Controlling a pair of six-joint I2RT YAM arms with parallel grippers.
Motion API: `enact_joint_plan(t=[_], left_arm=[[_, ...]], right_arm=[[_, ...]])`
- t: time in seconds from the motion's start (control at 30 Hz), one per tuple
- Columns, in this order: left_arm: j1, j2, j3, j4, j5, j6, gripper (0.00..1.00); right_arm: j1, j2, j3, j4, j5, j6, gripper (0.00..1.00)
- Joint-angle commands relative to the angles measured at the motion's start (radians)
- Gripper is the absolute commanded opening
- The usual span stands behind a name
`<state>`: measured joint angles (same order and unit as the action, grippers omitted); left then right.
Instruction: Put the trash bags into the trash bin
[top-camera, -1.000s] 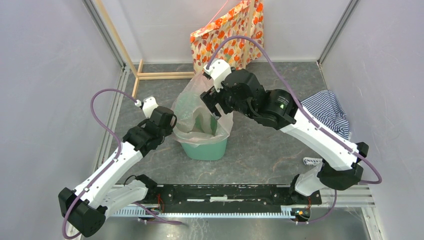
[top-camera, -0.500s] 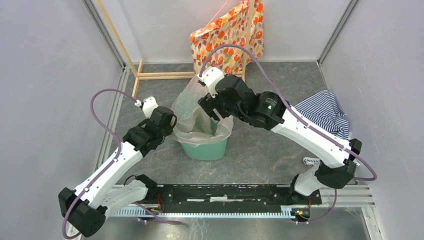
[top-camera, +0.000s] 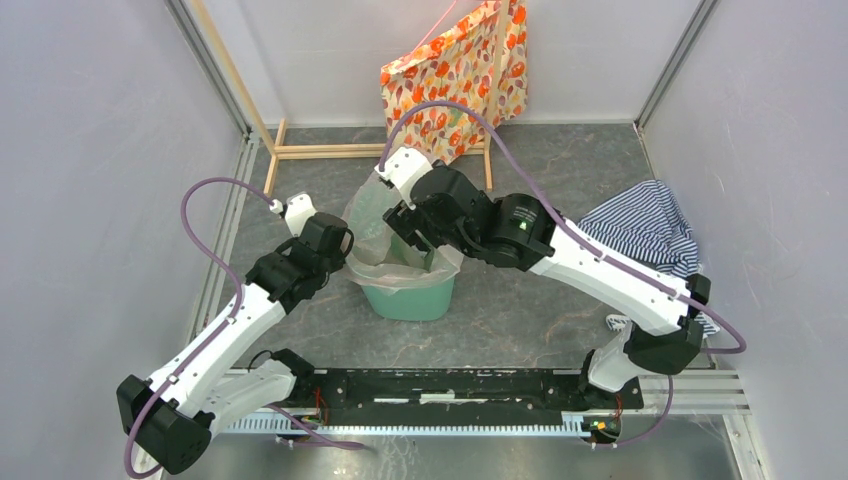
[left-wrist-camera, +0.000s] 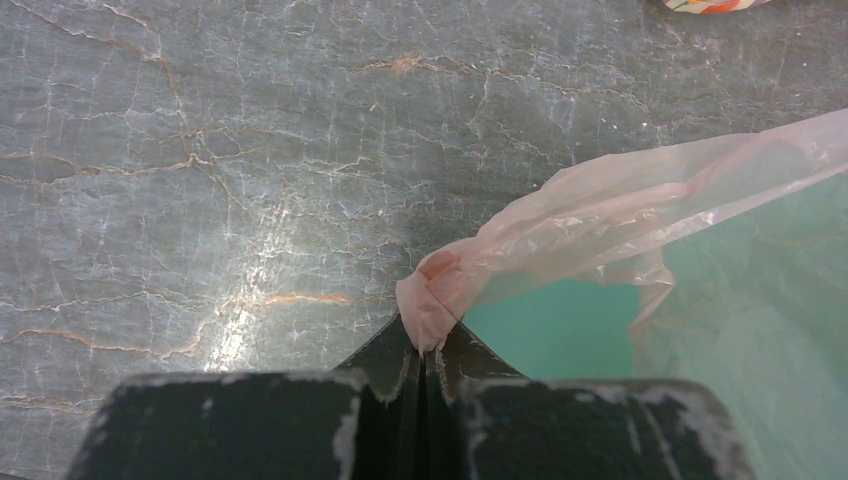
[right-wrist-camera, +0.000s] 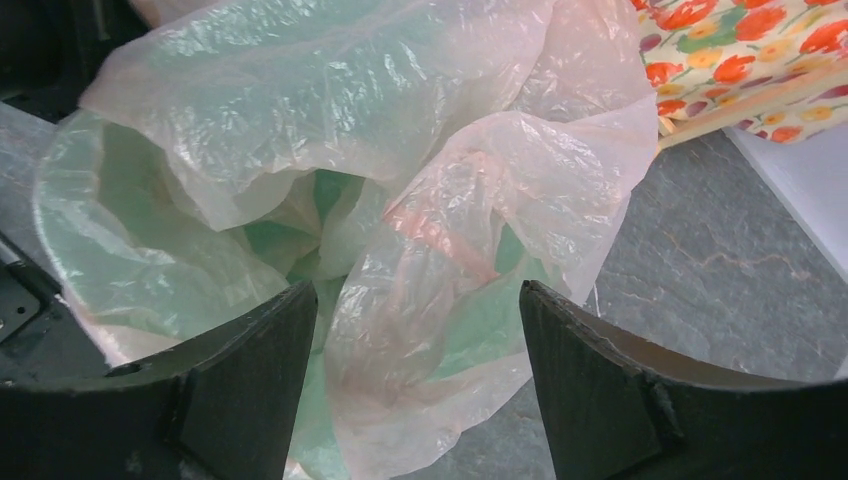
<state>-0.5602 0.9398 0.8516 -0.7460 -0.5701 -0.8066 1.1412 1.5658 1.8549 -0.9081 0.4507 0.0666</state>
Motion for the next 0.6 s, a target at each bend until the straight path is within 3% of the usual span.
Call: enact_joint_plan(t=[0.0, 0.13, 0.27, 0.4, 0.57], left_arm=[[0.003, 0.001, 0.029, 0.02, -0.017, 0.03, 0.02], [0.003, 0.006, 0.025, 0.021, -0.017, 0.028, 0.02], [0.003, 0.002, 0.026, 0.009, -0.025, 0.025, 0.02], [0.003, -0.009, 0.008, 0.007, -0.019, 0.015, 0.02], [0.003, -0.02, -0.017, 0.006, -0.012, 0.004, 0.02]], right_arm=[[0.002, 0.02, 0.012, -0.019, 0.088, 0.023, 0.77], [-0.002, -0.025, -0.039, -0.006, 0.215, 0.075, 0.49], [-0.069, -0.093, -0.145, 0.022, 0.21, 0.12, 0.21], [-0.158, -0.194, -0.332, 0.101, 0.114, 0.15, 0.1], [-0.275, -0.303, -0.567, 0.246, -0.083, 0.18, 0.05]])
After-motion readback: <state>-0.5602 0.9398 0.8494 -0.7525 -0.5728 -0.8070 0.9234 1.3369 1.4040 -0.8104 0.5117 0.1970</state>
